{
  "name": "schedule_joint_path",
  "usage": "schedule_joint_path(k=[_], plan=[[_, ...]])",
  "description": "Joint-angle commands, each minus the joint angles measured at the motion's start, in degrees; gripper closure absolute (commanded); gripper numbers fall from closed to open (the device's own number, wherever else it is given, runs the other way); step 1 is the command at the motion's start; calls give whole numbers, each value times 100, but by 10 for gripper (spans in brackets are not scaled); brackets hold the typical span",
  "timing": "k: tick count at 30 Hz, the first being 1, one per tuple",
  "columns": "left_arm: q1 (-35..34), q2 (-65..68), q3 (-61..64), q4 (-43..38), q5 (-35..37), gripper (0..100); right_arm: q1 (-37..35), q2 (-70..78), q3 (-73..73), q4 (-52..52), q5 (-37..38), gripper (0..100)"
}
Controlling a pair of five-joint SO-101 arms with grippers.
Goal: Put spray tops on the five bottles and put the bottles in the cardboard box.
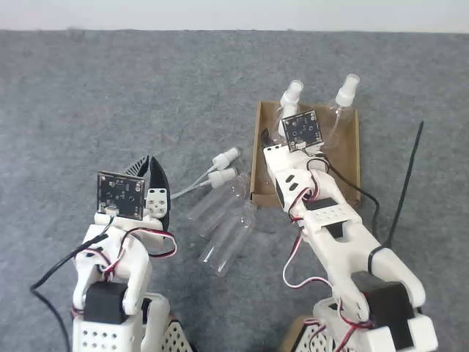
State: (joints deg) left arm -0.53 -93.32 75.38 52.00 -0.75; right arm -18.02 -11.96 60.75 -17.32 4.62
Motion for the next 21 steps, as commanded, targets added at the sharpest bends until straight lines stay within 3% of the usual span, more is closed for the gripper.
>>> schedule_joint_path(k=[1, 6, 21], plan=[[-9, -88, -13, -123, -9, 988, 31, 22, -185, -13, 123, 830], [-9, -88, -13, -123, -9, 988, 31, 13, -185, -13, 123, 773], [-9, -88, -13, -123, -9, 988, 22, -4, -220, -13, 141, 772]])
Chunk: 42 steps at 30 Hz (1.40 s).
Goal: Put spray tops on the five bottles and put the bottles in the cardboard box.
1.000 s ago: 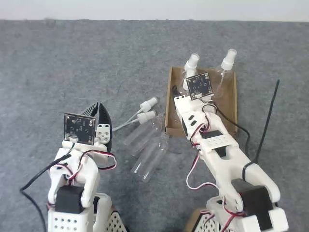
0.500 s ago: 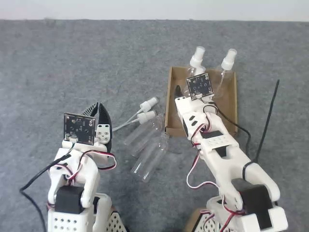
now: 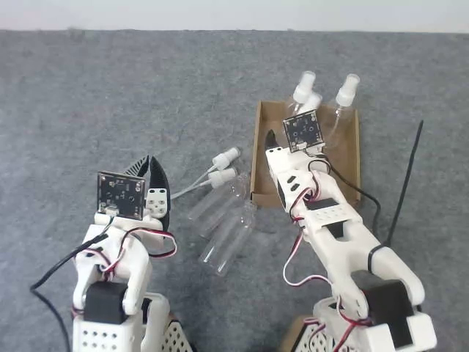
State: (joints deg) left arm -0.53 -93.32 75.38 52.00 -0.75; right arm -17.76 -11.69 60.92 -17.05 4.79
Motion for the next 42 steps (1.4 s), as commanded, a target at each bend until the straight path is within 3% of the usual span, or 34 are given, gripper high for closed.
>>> schedule_joint_path(k=[1, 15, 35, 42], plan=[[-9, -88, -13, -123, -9, 988, -4, -31, -237, -40, 123, 772], [0, -88, 48, -167, -9, 988, -119, -1578, -237, 1182, 105, 772], [0, -88, 57, -158, -9, 988, -119, -1868, -273, 1332, 114, 775], [0, -88, 66, -158, -9, 988, -119, -2703, -774, 2668, 105, 775]])
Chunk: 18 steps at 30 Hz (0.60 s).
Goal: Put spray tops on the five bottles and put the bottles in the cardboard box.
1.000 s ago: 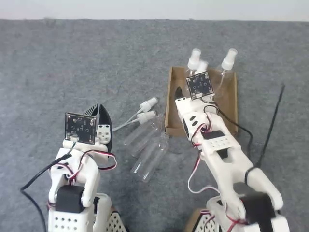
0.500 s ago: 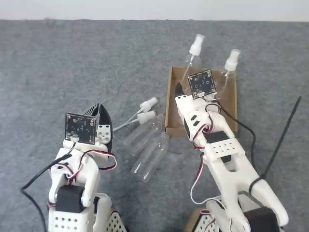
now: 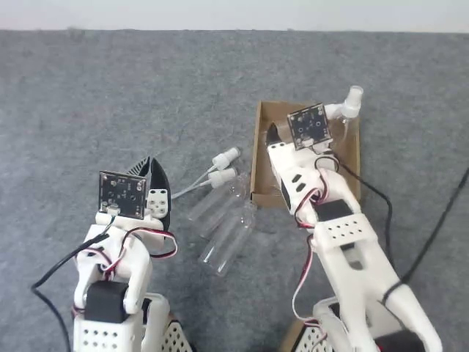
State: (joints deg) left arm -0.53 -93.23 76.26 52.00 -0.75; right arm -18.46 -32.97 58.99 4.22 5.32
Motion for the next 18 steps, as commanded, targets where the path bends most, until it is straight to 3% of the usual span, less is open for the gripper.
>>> schedule_joint_path(k=[1, 18], plan=[[0, -97, -22, -158, -9, 988, -48, -708, -686, 760, 53, 775], [0, -88, -13, -158, -9, 988, -31, -1903, -1776, 4576, 35, 775]])
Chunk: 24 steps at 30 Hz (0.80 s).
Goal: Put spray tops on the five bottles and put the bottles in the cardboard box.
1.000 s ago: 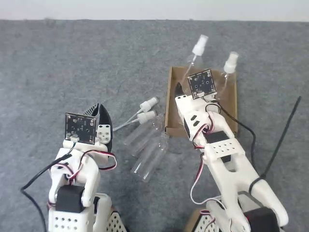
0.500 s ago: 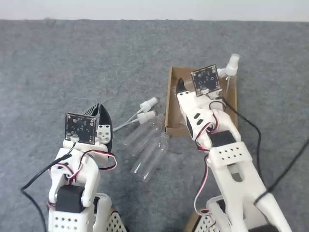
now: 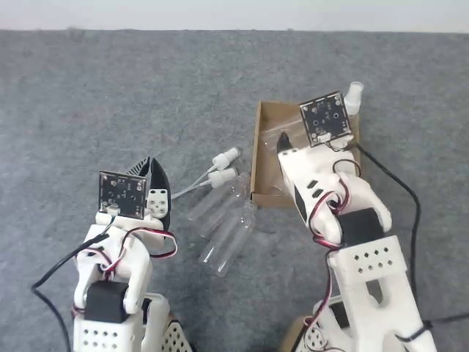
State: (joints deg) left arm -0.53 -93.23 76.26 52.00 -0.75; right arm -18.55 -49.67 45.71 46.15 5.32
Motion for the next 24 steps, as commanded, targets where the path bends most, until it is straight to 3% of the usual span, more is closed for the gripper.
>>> schedule_joint_path(k=[1, 5, 17, 24], plan=[[0, -88, -13, -158, -9, 988, -22, -224, -448, 400, -26, 775], [0, -88, -13, -158, -9, 988, -4, 259, -457, 409, -695, 775], [0, -88, -13, -149, -9, 988, 13, 3811, -1723, -145, -2013, 772], [0, -88, -13, -158, -9, 988, 251, 4822, -2136, -189, -2286, 772]])
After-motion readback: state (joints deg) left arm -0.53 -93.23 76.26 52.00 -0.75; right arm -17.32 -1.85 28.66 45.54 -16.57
